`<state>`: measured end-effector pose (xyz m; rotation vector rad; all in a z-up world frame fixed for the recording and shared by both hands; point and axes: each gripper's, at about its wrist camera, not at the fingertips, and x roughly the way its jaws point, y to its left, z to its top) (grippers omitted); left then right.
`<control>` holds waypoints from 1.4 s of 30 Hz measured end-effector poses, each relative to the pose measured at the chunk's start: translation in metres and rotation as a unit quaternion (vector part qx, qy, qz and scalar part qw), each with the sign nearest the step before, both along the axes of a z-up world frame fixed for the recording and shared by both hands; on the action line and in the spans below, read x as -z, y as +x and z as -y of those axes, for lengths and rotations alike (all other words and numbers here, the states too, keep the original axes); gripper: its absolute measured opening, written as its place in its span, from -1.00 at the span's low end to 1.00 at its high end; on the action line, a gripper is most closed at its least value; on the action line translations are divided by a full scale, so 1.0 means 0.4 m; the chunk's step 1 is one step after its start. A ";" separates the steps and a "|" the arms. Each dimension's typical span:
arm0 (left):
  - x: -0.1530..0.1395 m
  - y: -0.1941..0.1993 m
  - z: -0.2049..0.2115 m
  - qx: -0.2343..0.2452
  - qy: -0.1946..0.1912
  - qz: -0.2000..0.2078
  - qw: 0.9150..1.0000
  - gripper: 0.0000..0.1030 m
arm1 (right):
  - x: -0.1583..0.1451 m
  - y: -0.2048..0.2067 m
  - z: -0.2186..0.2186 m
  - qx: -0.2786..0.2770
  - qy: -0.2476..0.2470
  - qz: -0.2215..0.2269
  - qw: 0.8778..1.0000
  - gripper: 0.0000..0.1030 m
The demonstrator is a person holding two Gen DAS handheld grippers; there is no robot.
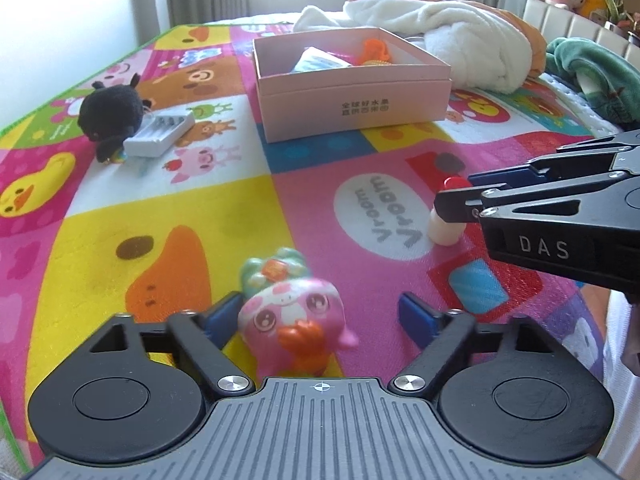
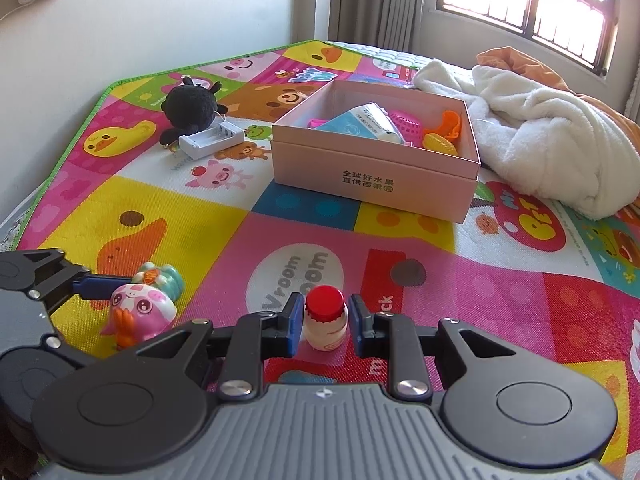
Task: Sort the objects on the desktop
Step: 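Hold the pig figurine in the left gripper while the right gripper holds the bottle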
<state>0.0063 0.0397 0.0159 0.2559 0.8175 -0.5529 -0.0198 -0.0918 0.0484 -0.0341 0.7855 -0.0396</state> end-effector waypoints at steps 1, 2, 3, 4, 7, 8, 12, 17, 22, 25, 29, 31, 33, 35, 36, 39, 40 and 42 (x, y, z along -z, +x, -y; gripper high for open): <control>-0.002 0.001 0.000 -0.001 0.000 0.002 1.000 0.52 | 0.000 0.000 0.000 0.000 0.000 0.000 1.000 -0.54; -0.003 0.001 -0.001 -0.002 -0.001 0.002 1.000 0.38 | 0.000 0.000 0.000 0.000 0.000 0.000 1.000 -0.54; -0.005 0.003 -0.003 -0.002 -0.003 0.001 1.000 0.25 | 0.001 0.001 0.000 0.000 0.000 0.000 1.000 -0.54; -0.007 0.005 -0.005 -0.004 -0.004 0.000 1.000 0.21 | 0.001 0.000 0.000 0.000 0.000 0.000 1.000 -0.54; -0.012 0.008 -0.015 -0.009 -0.007 0.000 1.000 0.07 | 0.000 0.001 0.000 0.000 0.000 0.000 1.000 -0.54; -0.013 0.007 -0.018 -0.009 -0.010 -0.002 1.000 0.06 | 0.000 0.001 0.000 0.000 0.000 0.001 1.000 -0.54; -0.015 -0.003 -0.023 0.000 -0.007 0.003 1.000 0.07 | 0.000 0.001 0.001 0.000 0.000 0.000 1.000 -0.54; -0.009 -0.017 -0.028 0.016 -0.008 -0.003 1.000 0.44 | 0.000 0.002 0.000 -0.001 -0.002 0.000 1.000 -0.54; -0.001 -0.024 -0.029 0.010 -0.006 -0.006 1.000 0.78 | 0.001 0.001 -0.002 -0.001 -0.003 -0.001 1.000 -0.54; 0.004 -0.023 -0.030 0.001 -0.004 -0.009 1.000 0.90 | 0.001 0.001 -0.002 0.000 -0.003 -0.001 1.000 -0.54; 0.005 -0.022 -0.034 -0.002 0.000 -0.007 1.000 0.98 | 0.000 0.001 -0.002 -0.001 -0.003 0.000 1.000 -0.54; 0.007 -0.021 -0.036 -0.004 0.002 -0.005 1.000 0.99 | 0.001 0.001 -0.002 0.000 -0.003 -0.001 1.000 -0.54; 0.007 -0.020 -0.038 -0.007 0.003 -0.005 1.000 1.00 | 0.001 0.000 -0.002 0.000 -0.003 -0.001 1.000 -0.54; 0.006 -0.018 -0.038 -0.016 0.007 -0.002 1.000 1.00 | 0.000 -0.001 -0.003 0.000 -0.002 0.000 1.000 -0.54; 0.005 -0.017 -0.038 -0.024 0.010 -0.001 1.000 1.00 | 0.000 -0.003 -0.002 0.000 -0.001 0.002 1.000 -0.54; -0.001 -0.012 -0.047 -0.048 0.015 0.005 0.999 1.00 | -0.004 -0.005 0.000 0.000 0.004 0.006 1.000 -0.54; -0.003 -0.010 -0.054 -0.053 0.013 0.004 0.999 1.00 | -0.004 -0.004 0.001 0.000 0.006 0.005 1.000 -0.54; -0.004 -0.007 -0.063 -0.054 0.007 0.000 0.999 1.00 | -0.003 -0.002 0.001 0.000 0.008 0.004 1.000 -0.54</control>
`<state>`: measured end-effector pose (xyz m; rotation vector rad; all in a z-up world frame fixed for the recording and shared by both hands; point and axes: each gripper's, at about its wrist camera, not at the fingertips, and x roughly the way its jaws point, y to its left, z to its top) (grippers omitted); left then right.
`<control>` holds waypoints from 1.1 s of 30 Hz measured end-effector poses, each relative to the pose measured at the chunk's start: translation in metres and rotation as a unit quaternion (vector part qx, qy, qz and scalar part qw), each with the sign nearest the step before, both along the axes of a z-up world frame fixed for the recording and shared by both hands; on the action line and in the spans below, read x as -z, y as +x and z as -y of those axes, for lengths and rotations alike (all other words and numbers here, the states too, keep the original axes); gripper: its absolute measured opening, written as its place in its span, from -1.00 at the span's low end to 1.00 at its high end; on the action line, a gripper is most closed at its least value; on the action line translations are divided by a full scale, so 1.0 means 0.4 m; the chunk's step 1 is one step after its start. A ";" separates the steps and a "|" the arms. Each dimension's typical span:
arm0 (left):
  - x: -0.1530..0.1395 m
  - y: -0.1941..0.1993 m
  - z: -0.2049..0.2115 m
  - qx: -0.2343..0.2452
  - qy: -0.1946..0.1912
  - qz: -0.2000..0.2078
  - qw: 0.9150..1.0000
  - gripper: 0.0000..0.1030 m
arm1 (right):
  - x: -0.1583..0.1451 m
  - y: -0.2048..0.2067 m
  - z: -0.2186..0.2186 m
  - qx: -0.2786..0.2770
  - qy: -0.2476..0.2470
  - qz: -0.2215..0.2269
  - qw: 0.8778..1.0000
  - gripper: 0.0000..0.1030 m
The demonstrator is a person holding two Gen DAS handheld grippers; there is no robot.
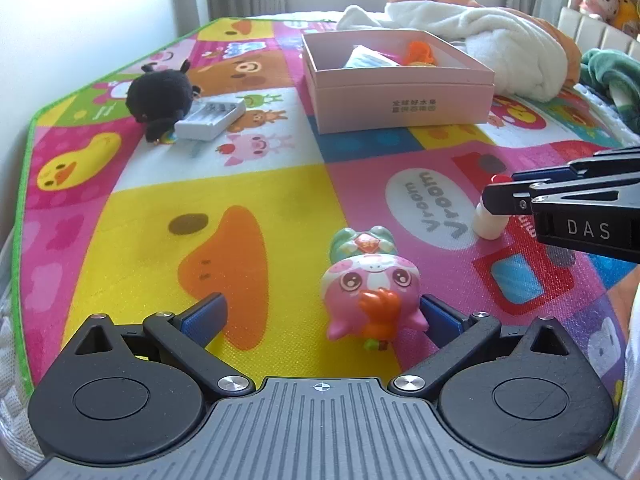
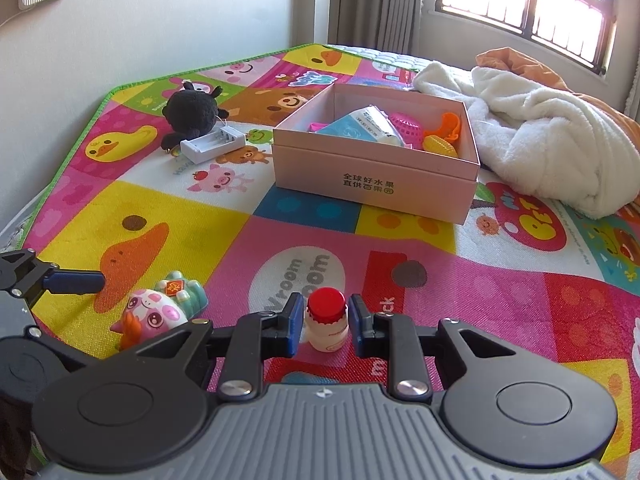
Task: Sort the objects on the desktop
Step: 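Hold the pig figurine in the left gripper while the right gripper holds the bottle, then carry the pig figurine and bottle over the pink box and release both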
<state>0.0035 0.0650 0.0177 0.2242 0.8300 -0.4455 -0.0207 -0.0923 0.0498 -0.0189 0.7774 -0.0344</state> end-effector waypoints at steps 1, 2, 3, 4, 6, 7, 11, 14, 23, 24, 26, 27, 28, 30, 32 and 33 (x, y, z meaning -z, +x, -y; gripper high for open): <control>0.001 0.001 -0.002 0.003 -0.001 -0.002 1.000 1.00 | 0.001 0.001 -0.001 0.000 0.000 0.000 1.000 -0.54; 0.002 0.001 -0.002 0.005 -0.002 -0.002 1.000 1.00 | 0.002 0.001 -0.002 -0.001 -0.001 -0.001 1.000 -0.54; 0.002 0.000 -0.001 0.008 -0.002 -0.002 1.000 1.00 | 0.002 0.002 -0.003 -0.001 -0.002 -0.002 1.000 -0.54; 0.002 -0.001 -0.001 0.010 -0.002 -0.001 1.000 1.00 | 0.003 0.002 -0.004 -0.001 -0.003 -0.002 1.000 -0.54; 0.001 -0.002 0.002 0.012 -0.009 0.000 1.000 0.99 | 0.003 0.002 -0.006 0.000 -0.005 -0.002 1.000 -0.54; -0.001 -0.002 0.004 0.012 -0.013 0.002 1.000 0.99 | 0.004 0.002 -0.006 0.000 -0.005 -0.003 1.000 -0.54; -0.014 -0.001 0.022 0.027 -0.016 0.014 0.999 0.27 | 0.004 0.004 -0.005 0.000 -0.005 -0.003 1.000 -0.54; -0.018 0.006 0.038 0.036 -0.016 0.009 0.999 0.08 | 0.005 0.004 -0.004 0.000 -0.005 -0.003 1.000 -0.54; -0.043 -0.020 0.040 0.052 -0.021 0.027 0.998 0.06 | -0.006 -0.005 0.000 -0.001 0.002 0.010 1.000 -0.54; -0.047 -0.021 0.040 0.053 -0.023 0.029 0.998 0.06 | -0.007 -0.006 0.001 0.000 0.003 0.011 1.000 -0.54; -0.053 -0.021 0.040 0.054 -0.025 0.031 0.998 0.06 | -0.008 -0.005 0.001 0.002 0.004 0.011 1.000 -0.55; -0.056 -0.020 0.040 0.055 -0.026 0.033 0.998 0.06 | -0.008 -0.005 0.001 0.002 0.004 0.010 1.000 -0.55; -0.058 -0.019 0.040 0.055 -0.027 0.033 0.998 0.06 | -0.009 -0.006 0.001 0.002 0.005 0.011 1.000 -0.56; -0.061 -0.016 0.043 0.057 -0.027 0.034 0.997 0.06 | -0.015 -0.008 0.007 0.004 0.012 0.012 1.000 -0.58; -0.066 -0.011 0.043 0.060 -0.026 0.035 0.997 0.06 | -0.031 -0.013 0.028 0.010 0.036 0.016 0.999 -0.59; -0.069 -0.008 0.042 0.062 -0.026 0.035 0.997 0.06 | -0.042 -0.016 0.043 0.017 0.052 0.019 0.998 -0.59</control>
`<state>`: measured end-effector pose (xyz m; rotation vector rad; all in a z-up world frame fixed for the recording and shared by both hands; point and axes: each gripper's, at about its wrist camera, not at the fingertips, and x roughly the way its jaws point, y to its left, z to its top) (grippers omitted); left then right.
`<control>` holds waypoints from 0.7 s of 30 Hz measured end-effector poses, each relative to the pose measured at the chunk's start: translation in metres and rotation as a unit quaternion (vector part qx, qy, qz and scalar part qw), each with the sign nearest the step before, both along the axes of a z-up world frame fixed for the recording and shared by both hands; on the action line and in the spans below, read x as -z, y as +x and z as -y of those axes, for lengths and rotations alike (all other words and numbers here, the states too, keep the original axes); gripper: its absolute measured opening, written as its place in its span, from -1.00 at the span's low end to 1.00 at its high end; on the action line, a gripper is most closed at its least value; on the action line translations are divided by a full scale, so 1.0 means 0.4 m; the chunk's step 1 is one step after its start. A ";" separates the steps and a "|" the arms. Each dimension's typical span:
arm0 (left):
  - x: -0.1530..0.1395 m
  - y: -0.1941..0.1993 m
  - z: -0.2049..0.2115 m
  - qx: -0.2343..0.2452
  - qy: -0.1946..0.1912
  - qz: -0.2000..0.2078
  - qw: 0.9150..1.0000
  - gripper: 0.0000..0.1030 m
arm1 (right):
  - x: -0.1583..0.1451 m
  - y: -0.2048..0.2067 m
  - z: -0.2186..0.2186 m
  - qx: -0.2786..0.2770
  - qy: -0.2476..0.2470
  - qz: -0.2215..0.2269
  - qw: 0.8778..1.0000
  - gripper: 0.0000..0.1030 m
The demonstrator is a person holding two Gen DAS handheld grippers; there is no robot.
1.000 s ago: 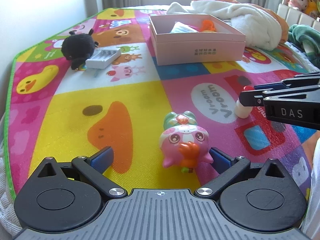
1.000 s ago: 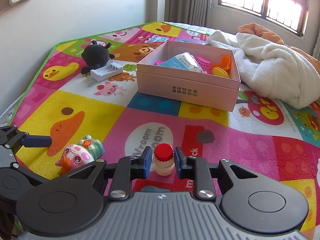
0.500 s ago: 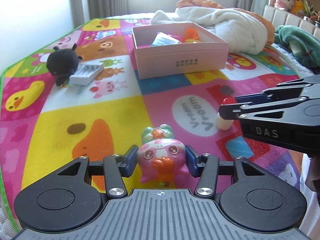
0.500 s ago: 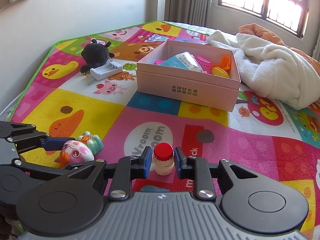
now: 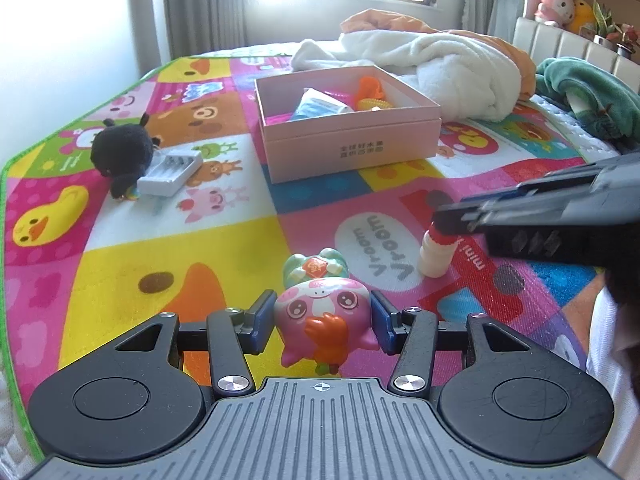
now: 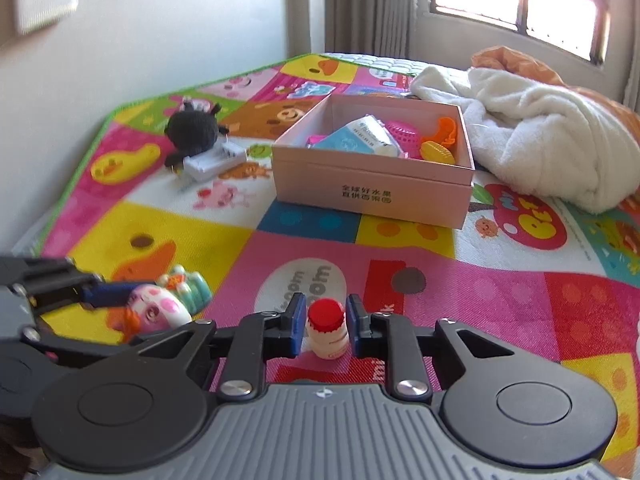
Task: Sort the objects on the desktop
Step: 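Carry the pig figurine and bottle over the pink box and release both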
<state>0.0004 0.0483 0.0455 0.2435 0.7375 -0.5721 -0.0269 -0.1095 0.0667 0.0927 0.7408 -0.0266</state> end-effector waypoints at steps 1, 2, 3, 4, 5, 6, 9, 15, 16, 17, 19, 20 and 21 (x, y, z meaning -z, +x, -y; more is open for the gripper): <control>-0.005 0.005 -0.001 0.002 0.000 0.001 1.000 0.06 | -0.011 -0.002 0.017 0.007 0.016 0.003 1.000 -0.59; -0.011 0.010 -0.002 0.004 -0.001 0.004 1.000 0.06 | -0.021 -0.003 0.034 0.014 0.030 0.005 0.999 -0.59; -0.019 0.018 -0.002 0.006 -0.002 0.009 1.000 0.06 | -0.031 -0.004 0.050 0.021 0.038 0.007 0.999 -0.59; -0.028 0.027 0.001 0.009 -0.003 0.014 1.000 0.06 | -0.043 -0.003 0.064 0.026 0.038 0.012 0.999 -0.59; -0.040 0.042 0.007 0.013 -0.005 0.020 1.000 0.06 | -0.058 0.000 0.077 0.029 0.033 0.021 0.999 -0.60; -0.056 0.060 0.018 0.019 -0.008 0.029 0.999 0.06 | -0.079 0.006 0.090 0.029 0.026 0.032 0.999 -0.60; -0.125 0.134 0.073 0.038 -0.015 0.076 0.996 0.06 | -0.167 0.049 0.137 0.026 0.023 0.081 0.996 -0.60; -0.261 0.295 0.219 0.049 -0.031 0.194 0.979 0.71 | -0.318 0.213 0.262 0.036 0.057 0.156 0.985 -0.31; -0.267 0.318 0.230 0.044 -0.031 0.193 0.980 0.77 | -0.324 0.237 0.278 0.050 0.055 0.158 0.985 -0.13; -0.270 0.333 0.229 0.036 -0.036 0.187 0.981 0.78 | -0.326 0.252 0.292 0.061 0.054 0.160 0.984 -0.12; -0.262 0.343 0.195 0.028 -0.057 0.162 0.985 0.87 | -0.316 0.261 0.308 0.069 0.050 0.157 0.984 -0.12; -0.250 0.340 0.169 0.021 -0.065 0.149 0.986 0.88 | -0.303 0.255 0.310 0.070 0.045 0.152 0.985 -0.06; -0.234 0.337 0.142 0.013 -0.067 0.133 0.989 0.88 | -0.284 0.248 0.306 0.066 0.042 0.142 0.987 -0.03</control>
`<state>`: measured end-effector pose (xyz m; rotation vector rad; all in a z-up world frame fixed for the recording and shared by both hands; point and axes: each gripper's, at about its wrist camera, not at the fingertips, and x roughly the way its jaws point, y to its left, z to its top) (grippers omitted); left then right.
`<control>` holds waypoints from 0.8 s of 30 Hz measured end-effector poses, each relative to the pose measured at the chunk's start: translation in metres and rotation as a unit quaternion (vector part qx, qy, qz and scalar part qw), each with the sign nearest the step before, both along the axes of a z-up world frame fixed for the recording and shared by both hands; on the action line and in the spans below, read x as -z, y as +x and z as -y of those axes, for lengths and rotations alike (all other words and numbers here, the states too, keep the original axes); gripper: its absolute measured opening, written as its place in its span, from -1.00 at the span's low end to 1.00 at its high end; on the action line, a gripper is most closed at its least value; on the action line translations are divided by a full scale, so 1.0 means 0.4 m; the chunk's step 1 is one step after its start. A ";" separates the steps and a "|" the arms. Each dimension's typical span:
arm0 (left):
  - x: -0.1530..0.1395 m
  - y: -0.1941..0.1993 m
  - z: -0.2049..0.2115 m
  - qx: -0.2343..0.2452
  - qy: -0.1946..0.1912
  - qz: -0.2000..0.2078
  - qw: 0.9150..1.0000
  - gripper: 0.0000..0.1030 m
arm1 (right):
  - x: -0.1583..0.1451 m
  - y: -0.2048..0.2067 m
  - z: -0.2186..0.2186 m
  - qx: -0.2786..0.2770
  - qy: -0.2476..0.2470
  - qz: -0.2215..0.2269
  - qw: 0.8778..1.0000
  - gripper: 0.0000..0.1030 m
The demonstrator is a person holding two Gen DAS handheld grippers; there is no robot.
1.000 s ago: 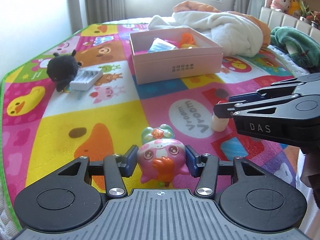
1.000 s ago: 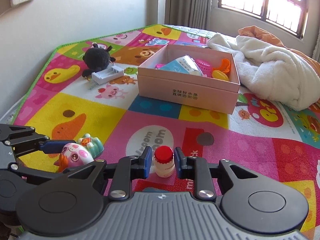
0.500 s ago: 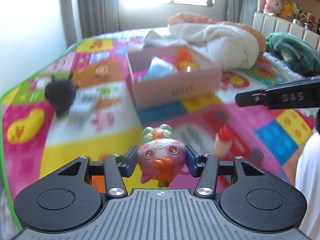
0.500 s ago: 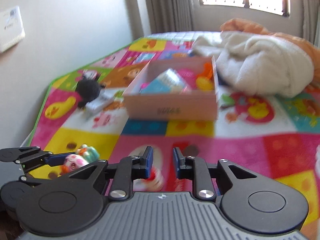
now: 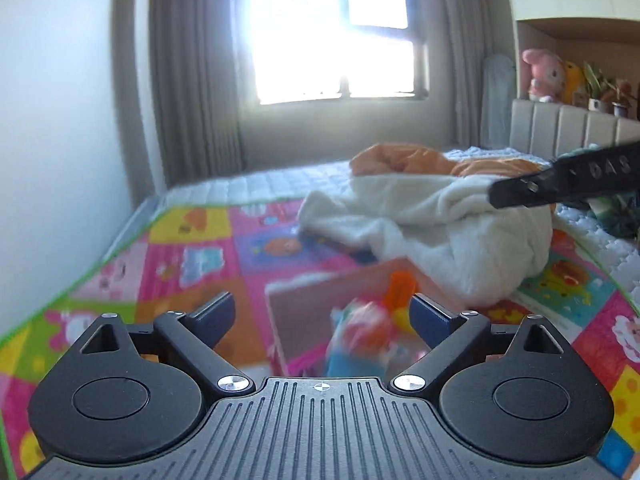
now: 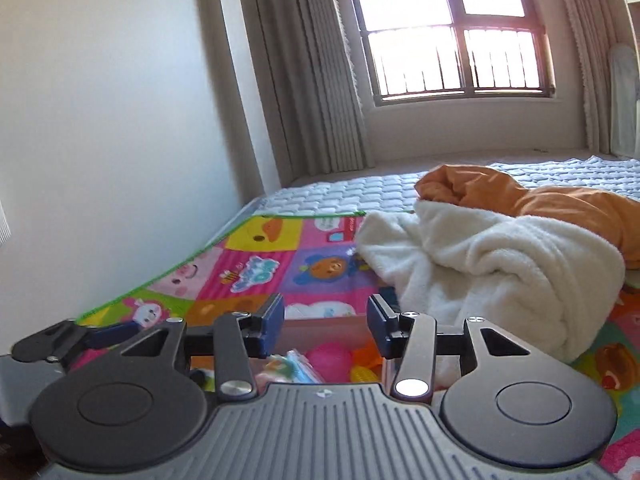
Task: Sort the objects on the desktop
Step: 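Carry the pig figurine and bottle over the pink box and release both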
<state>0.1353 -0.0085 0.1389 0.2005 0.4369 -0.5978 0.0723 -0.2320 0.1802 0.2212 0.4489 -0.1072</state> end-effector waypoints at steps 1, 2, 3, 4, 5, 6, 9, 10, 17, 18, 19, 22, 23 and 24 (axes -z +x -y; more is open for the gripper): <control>0.020 -0.003 -0.027 -0.007 0.001 -0.023 1.000 0.88 | 0.025 -0.009 -0.009 -0.008 -0.005 -0.016 1.000 0.02; 0.039 -0.008 -0.054 -0.015 0.002 -0.049 0.999 0.88 | 0.055 -0.021 -0.026 -0.020 -0.012 -0.036 0.999 0.09; 0.059 -0.010 -0.087 -0.021 0.002 -0.074 0.997 0.89 | 0.088 -0.034 -0.048 -0.036 -0.021 -0.060 0.997 0.14; 0.074 -0.022 -0.114 -0.025 0.002 -0.098 0.995 0.90 | 0.123 -0.046 -0.074 -0.054 -0.027 -0.086 0.994 0.26; 0.089 -0.040 -0.143 -0.026 0.003 -0.119 0.993 0.95 | 0.159 -0.060 -0.101 -0.074 -0.029 -0.113 0.990 0.30; 0.100 -0.055 -0.166 -0.027 0.004 -0.136 0.990 0.96 | 0.191 -0.075 -0.132 -0.095 -0.029 -0.139 0.985 0.30; 0.121 -0.108 -0.207 -0.024 0.016 -0.174 0.984 0.98 | 0.279 -0.103 -0.219 -0.148 -0.035 -0.216 0.964 0.33; 0.125 -0.126 -0.213 -0.024 0.020 -0.182 0.983 0.99 | 0.305 -0.106 -0.244 -0.152 -0.045 -0.237 0.958 0.33; 0.137 -0.243 -0.230 0.000 0.018 -0.202 0.979 1.00 | 0.352 -0.092 -0.322 -0.155 -0.070 -0.299 0.939 -0.52; 0.138 -0.250 -0.230 0.001 0.016 -0.204 0.979 1.00 | 0.334 -0.097 -0.323 -0.156 -0.069 -0.293 0.941 -0.51; 0.141 -0.254 -0.233 0.000 0.013 -0.207 0.978 1.00 | 0.309 -0.099 -0.320 -0.154 -0.071 -0.281 0.944 -0.52; 0.141 -0.258 -0.248 -0.008 -0.001 -0.225 0.974 1.00 | 0.198 -0.084 -0.291 -0.123 -0.088 -0.221 0.964 -0.52; 0.137 -0.259 -0.254 -0.010 -0.008 -0.231 0.973 1.00 | 0.155 -0.068 -0.275 -0.110 -0.089 -0.199 0.970 -0.52; 0.132 -0.259 -0.258 -0.011 -0.015 -0.234 0.972 1.00 | 0.113 -0.048 -0.258 -0.096 -0.091 -0.179 0.975 -0.52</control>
